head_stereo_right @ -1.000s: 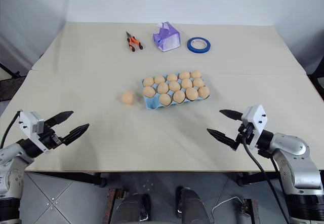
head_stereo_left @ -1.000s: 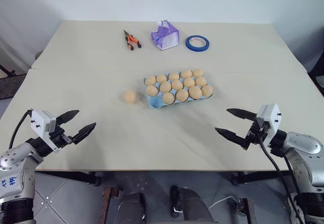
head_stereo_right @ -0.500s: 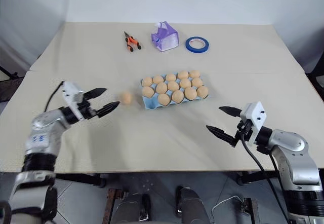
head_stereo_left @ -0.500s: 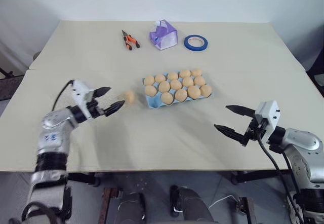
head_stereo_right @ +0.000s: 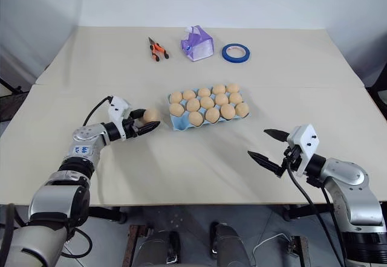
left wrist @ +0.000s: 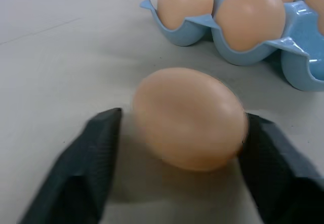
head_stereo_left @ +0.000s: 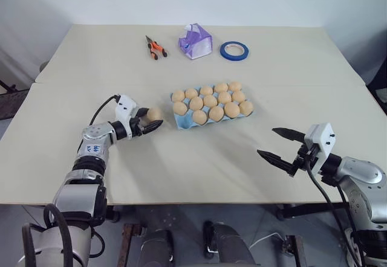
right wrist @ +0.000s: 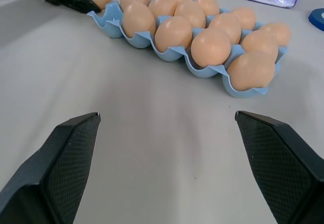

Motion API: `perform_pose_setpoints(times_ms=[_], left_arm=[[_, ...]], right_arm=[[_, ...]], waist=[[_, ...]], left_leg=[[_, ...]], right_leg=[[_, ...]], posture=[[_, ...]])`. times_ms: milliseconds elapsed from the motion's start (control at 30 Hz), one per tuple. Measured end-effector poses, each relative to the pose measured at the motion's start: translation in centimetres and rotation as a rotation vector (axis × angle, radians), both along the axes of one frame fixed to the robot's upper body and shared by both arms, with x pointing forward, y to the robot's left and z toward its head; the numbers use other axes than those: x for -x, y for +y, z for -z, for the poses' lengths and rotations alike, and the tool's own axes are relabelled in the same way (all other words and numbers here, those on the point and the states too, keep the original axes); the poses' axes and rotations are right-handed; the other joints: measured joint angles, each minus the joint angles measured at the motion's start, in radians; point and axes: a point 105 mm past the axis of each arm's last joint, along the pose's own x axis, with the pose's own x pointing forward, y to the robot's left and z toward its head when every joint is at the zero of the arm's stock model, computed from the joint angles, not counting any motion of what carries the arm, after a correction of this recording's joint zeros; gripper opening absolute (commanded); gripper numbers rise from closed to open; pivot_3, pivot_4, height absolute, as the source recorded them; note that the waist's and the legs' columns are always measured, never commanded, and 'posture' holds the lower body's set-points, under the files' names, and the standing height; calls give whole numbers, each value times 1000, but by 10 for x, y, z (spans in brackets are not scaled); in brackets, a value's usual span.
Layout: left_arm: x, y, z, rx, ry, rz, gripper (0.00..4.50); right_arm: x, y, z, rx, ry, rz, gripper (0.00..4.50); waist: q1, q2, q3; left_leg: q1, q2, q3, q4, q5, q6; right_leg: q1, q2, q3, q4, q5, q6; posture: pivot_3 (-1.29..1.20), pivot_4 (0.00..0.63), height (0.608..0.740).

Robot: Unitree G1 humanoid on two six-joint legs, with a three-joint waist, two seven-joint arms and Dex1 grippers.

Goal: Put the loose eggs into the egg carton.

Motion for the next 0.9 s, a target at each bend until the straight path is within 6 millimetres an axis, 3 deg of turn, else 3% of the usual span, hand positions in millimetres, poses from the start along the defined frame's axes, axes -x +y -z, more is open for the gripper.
perform_pose_setpoints(times_ms=[100, 300, 400, 500, 567, 800, 900], left_arm=[[0, -1, 0, 3, -2, 0, 2038], [0, -4, -4, -6, -21, 31, 1803], [1, -20, -22, 4, -75, 124, 1803], [6, -58, -50, 31, -158, 292, 1803], [9, -71, -56, 28, -173, 347, 1803], [15, -90, -41, -14, -106, 435, 1803], [15, -88, -37, -44, -87, 431, 2644]], right_arm=[[0, 0, -1, 1, -5, 4, 4500], [-1, 0, -2, 0, -9, 15, 4500], [-1, 0, -1, 0, -9, 16, 4500], [-2, 1, -2, -6, -13, 17, 4500], [-3, 2, -1, -11, -13, 21, 4500], [3, 3, 6, -24, -1, 45, 4500], [5, 4, 7, -25, -2, 53, 4500]], waist=[[-1, 0, 0], [0, 0, 0], [0, 0, 0], [6, 0, 0], [3, 0, 0], [-12, 0, 0], [-19, 0, 0]], left_leg=[[0, 0, 0, 0, 0, 0], [0, 0, 0, 0, 0, 0], [0, -1, 0, 1, 0, 0], [-1, -3, 0, 1, 0, 1], [-1, -3, 0, 1, 0, 1], [1, -3, 0, 1, 1, -1], [0, -3, 0, 1, 2, -1]], right_leg=[[0, 0, 0, 0, 0, 0], [0, 0, 0, 0, 0, 0], [0, 0, 0, 0, 0, 0], [0, 0, -1, 0, 0, 0], [0, 0, 0, 0, 0, 1], [0, 2, 1, 2, 0, 1], [0, 1, 1, 2, 0, 1]], posture=[[0, 150, 740], [0, 150, 740], [0, 150, 740], [0, 150, 740], [0, 150, 740], [0, 150, 740], [0, 150, 740]])
